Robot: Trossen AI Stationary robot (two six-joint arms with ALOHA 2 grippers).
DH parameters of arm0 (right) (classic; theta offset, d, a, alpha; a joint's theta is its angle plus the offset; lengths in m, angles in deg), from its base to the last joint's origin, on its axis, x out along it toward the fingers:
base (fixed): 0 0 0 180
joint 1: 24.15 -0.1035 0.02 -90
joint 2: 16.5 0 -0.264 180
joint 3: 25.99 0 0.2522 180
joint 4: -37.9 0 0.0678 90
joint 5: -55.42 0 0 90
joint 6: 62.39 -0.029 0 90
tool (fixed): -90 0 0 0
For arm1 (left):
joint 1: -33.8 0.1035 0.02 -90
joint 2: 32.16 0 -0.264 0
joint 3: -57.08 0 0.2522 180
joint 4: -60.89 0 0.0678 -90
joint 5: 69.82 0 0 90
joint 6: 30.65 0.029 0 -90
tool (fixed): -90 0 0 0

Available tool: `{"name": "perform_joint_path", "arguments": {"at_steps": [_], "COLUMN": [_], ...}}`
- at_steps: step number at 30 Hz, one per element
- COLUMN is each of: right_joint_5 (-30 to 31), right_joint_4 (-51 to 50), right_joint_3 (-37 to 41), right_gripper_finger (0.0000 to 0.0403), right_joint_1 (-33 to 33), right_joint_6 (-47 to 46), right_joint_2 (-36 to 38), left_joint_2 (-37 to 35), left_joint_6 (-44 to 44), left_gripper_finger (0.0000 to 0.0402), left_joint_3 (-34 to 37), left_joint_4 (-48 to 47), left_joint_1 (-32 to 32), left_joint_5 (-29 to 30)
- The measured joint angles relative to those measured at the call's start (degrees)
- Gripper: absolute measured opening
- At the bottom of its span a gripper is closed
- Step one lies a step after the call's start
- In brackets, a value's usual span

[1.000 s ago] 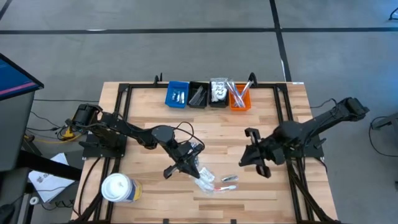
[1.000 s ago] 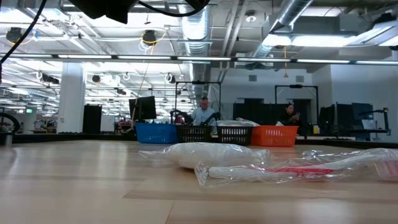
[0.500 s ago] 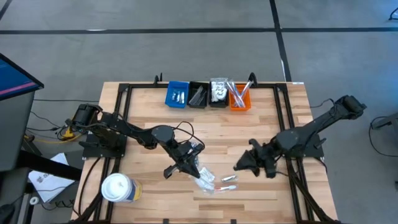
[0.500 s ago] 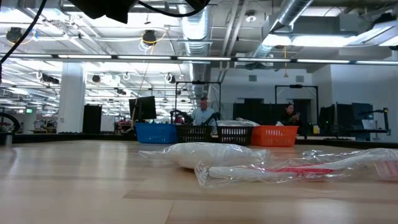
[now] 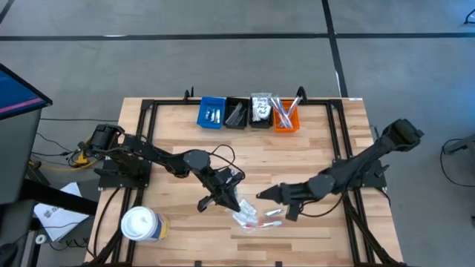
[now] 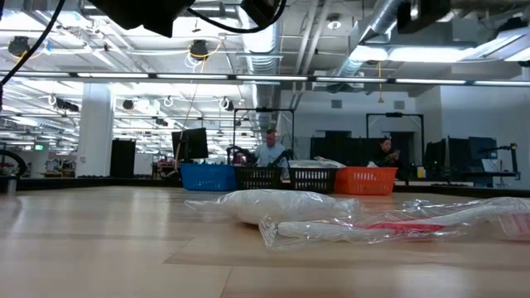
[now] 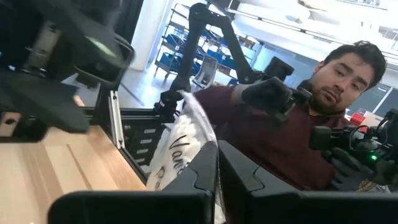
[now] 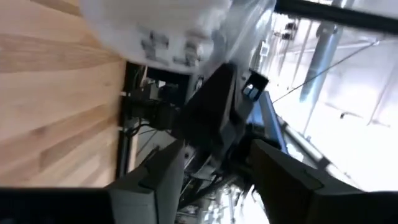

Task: Pick & Place Travel size toiletries
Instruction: Put the white vanity pack into the right black bin

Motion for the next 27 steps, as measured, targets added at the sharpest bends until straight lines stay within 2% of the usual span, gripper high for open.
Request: {"name": "perform_joint_path", "arguments": {"at_steps": [5, 11, 16, 21, 27], "right_joint_5": [0.18, 0.2, 0.64, 3.67, 4.17], "right_joint_4": [-1.95, -8.08, -6.71, -3.33, -8.44], "right_joint_3": [-5.13, -9.89, -10.24, -10.33, -10.27], "right_gripper_finger": [0.0185, 0.0173, 0.0162, 0.016, 0.0168], "right_joint_1": [-0.1, -0.72, -1.86, -2.69, -2.89], "right_joint_6": [5.73, 7.85, 10.67, 10.78, 10.67], "right_joint_2": [-4.65, -8.44, -8.74, -8.09, -8.02], "left_joint_2": [0.0, 0.0, 0.65, 2.07, 2.58], "left_joint_6": [-0.25, -0.42, -0.98, -2.22, -3.04], "left_gripper_finger": [0.0001, 0.0001, 0.0001, 0.0001, 0.0001], "left_joint_3": [0.0, 0.0, 0.02, 0.05, 0.07], "left_joint_4": [0.0, -0.09, -0.17, -0.32, 0.05], "left_joint_1": [0.01, 0.06, 0.56, 1.67, 2.43], "left_joint_5": [-0.02, -0.02, -0.02, -0.02, 0.46]}}
